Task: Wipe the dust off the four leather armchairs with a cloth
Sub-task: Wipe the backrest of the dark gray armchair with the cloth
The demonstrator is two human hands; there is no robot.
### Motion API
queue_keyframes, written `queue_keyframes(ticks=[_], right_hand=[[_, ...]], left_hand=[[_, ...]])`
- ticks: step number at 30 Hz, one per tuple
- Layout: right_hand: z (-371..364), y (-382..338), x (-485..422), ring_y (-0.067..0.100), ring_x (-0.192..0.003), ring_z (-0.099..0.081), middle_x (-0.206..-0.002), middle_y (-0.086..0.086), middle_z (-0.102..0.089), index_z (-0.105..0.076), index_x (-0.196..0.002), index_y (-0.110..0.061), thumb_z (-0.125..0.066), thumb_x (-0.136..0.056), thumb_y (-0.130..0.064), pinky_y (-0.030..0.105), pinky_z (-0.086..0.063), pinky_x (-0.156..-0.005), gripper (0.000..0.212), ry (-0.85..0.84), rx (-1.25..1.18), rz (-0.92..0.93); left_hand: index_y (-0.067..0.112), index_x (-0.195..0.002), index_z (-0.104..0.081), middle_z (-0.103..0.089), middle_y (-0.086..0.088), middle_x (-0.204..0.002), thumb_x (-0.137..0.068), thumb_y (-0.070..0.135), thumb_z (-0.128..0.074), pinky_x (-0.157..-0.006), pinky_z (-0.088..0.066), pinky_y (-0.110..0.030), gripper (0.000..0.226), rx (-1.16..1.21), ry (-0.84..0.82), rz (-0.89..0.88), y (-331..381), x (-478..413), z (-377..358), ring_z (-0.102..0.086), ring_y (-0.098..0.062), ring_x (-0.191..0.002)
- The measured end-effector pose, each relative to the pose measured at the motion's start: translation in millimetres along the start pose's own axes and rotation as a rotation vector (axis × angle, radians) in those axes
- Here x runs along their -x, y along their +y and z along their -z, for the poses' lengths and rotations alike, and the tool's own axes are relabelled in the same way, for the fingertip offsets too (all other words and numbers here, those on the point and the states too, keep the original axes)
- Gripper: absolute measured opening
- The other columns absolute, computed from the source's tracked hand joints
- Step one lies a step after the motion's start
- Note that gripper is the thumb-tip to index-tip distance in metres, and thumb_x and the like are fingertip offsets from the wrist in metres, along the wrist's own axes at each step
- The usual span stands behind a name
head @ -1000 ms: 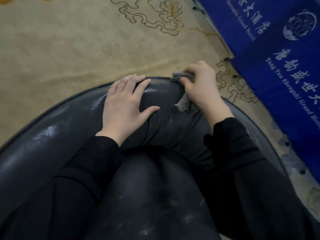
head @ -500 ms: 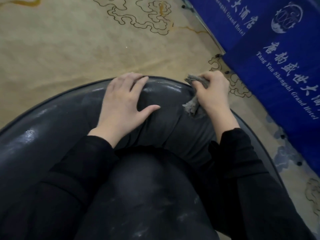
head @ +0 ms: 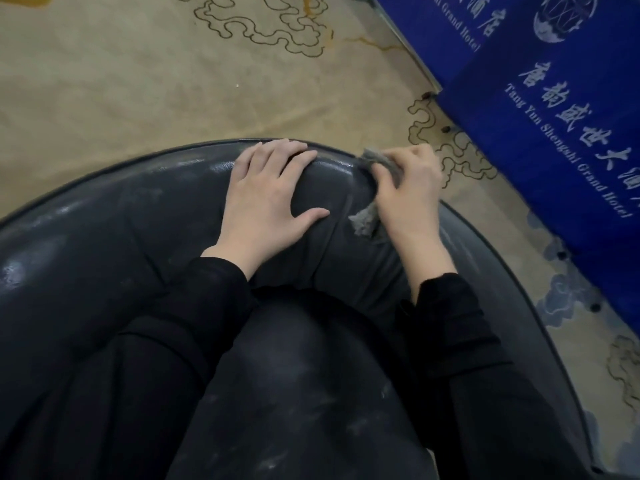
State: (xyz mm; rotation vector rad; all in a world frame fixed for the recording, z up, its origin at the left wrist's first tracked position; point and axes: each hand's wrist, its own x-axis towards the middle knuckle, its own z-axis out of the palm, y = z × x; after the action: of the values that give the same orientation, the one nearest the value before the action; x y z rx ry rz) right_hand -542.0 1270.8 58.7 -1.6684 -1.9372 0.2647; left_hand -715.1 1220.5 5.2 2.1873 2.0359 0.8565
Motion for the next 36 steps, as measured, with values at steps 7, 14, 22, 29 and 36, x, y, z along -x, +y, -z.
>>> queue_keyframes(ticks=[7, 14, 22, 29, 36], right_hand=[[-4.3, 10.9, 35.2, 0.022, -0.094, -0.049, -0.093, 0.000, -0.047, -0.068, -0.098, -0.004, -0.060, -0.088, -0.006, 0.003, -0.029, -0.082, 0.013, 0.169, -0.056, -0.014], [-25.4, -10.0, 56.0, 0.023, -0.091, -0.047, -0.094, 0.012, -0.054, -0.068, -0.097, 0.000, -0.061, -0.084, 0.001, 0.016, -0.035, -0.083, 0.015, 0.155, -0.043, 0.132], [-21.3, -8.8, 59.8, 0.021, -0.091, -0.048, -0.093, 0.010, -0.054, -0.069, -0.097, -0.002, -0.062, -0.084, 0.000, 0.009, -0.033, -0.083, 0.015, 0.185, -0.074, 0.114], [-32.0, -4.9, 94.8, 0.020, -0.090, -0.048, -0.094, 0.009, -0.054, -0.069, -0.098, -0.003, -0.063, -0.084, 0.000, 0.019, -0.040, -0.083, 0.015, 0.146, -0.113, 0.087], [-37.5, -10.2, 99.0, 0.022, -0.089, -0.049, -0.094, 0.011, -0.054, -0.069, -0.098, -0.001, -0.063, -0.084, 0.001, 0.024, -0.042, -0.083, 0.015, 0.181, -0.133, 0.090]], left_hand=[[0.018, -0.135, -0.052, -0.050, 0.001, -0.139, -0.078, 0.060, -0.057, -0.114, -0.014, -0.035, 0.071, 0.007, 0.021, -0.017, -1.9, 0.7, -0.9, -0.040, -0.024, -0.133], [0.016, -0.134, -0.053, -0.050, -0.001, -0.139, -0.078, 0.055, -0.062, -0.112, -0.013, -0.033, 0.069, 0.005, 0.043, -0.034, -3.3, 0.8, -1.7, -0.040, -0.025, -0.132], [0.016, -0.133, -0.053, -0.050, -0.001, -0.138, -0.077, 0.052, -0.064, -0.111, -0.016, -0.035, 0.068, 0.021, 0.050, -0.035, -3.6, 0.9, -2.0, -0.040, -0.025, -0.131], [0.017, -0.135, -0.051, -0.049, 0.000, -0.138, -0.079, 0.054, -0.063, -0.112, -0.017, -0.036, 0.067, 0.024, 0.044, -0.041, -3.7, 1.9, -1.6, -0.040, -0.025, -0.132], [0.017, -0.135, -0.051, -0.050, -0.001, -0.139, -0.079, 0.054, -0.061, -0.112, -0.016, -0.036, 0.068, 0.022, 0.049, -0.046, -4.8, 2.1, -2.2, -0.039, -0.025, -0.132]])
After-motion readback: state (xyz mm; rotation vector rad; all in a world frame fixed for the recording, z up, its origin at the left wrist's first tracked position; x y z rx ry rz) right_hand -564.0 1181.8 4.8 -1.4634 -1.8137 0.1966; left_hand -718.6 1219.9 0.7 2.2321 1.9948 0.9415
